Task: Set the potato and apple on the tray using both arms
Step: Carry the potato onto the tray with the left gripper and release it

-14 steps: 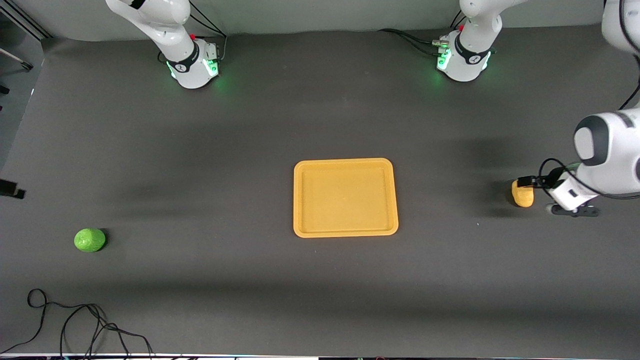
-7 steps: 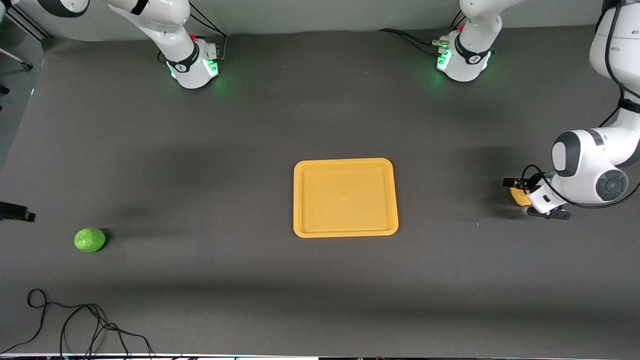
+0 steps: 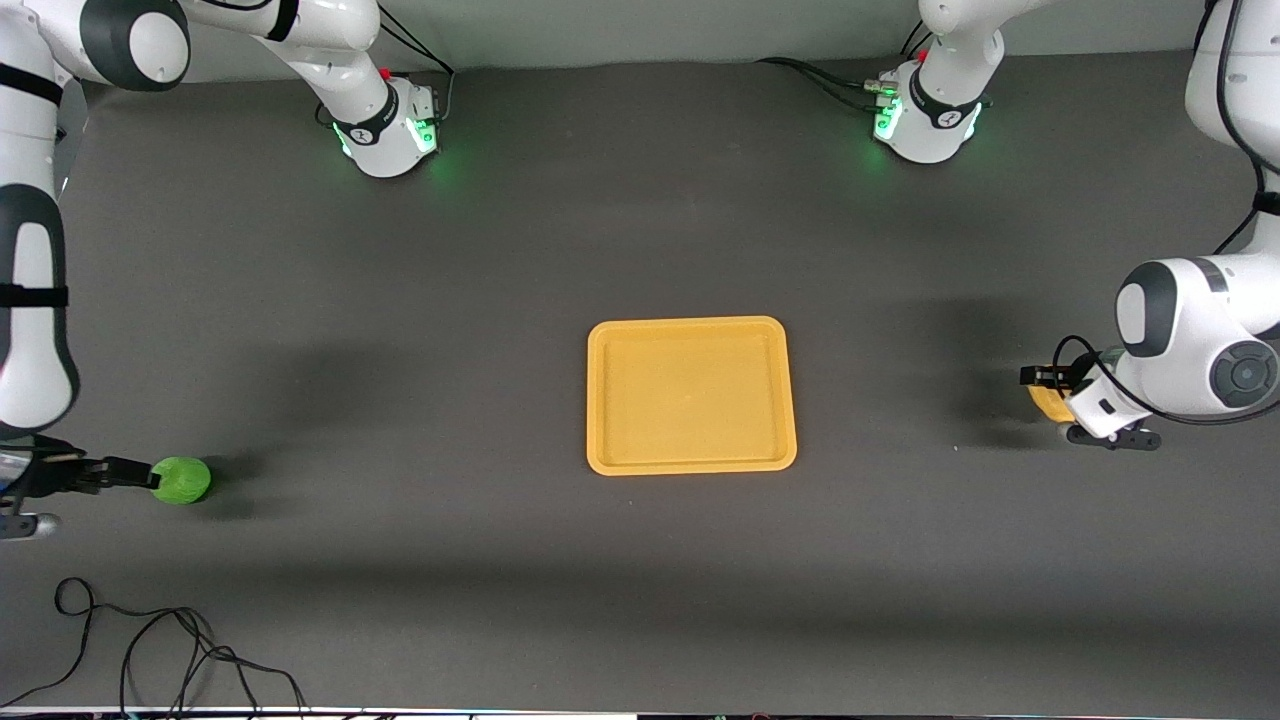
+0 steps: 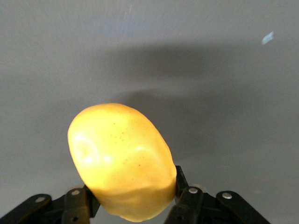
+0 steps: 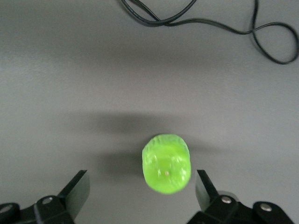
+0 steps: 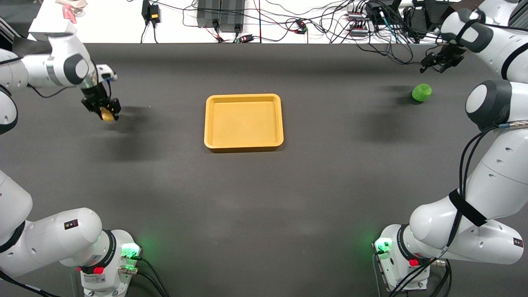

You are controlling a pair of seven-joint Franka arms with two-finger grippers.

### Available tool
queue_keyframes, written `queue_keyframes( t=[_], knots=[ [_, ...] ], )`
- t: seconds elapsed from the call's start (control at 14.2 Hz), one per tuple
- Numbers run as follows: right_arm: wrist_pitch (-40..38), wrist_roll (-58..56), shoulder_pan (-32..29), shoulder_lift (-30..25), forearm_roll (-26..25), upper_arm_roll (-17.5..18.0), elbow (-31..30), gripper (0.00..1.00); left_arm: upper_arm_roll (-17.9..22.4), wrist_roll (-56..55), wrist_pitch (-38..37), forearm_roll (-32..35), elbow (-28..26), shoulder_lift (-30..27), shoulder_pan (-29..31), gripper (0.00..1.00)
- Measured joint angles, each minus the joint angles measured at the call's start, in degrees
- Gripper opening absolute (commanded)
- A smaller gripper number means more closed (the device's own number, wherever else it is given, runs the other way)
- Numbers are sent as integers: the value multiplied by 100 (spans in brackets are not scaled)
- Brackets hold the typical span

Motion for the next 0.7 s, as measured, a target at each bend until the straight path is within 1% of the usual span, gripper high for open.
queue_keyframes(
  t=[0.07, 0.21, 0.28, 0.35, 0.49, 0.7],
  knots=[
    [128, -26, -2, 81, 18, 0, -27, 100, -92, -298, -201, -101, 214, -34, -127, 10],
    [388, -94, -12, 267, 60, -2, -75, 100, -288, -823, -364, -528, 517, -58, -435, 8],
    [463, -110, -18, 362, 79, -3, -78, 100, -394, -1051, -352, -682, 575, -60, -632, 4],
    [512, -120, -24, 444, 87, -5, -81, 100, -463, -1238, -310, -767, 594, -59, -885, 4],
    [524, -129, -32, 560, 95, -8, -83, 100, -516, -1465, -64, -936, 589, -12, -1488, 6],
    [526, -131, -59, 681, 98, -21, -87, 100, -531, -1687, 458, -1122, 588, 205, -2349, 6]
  ],
)
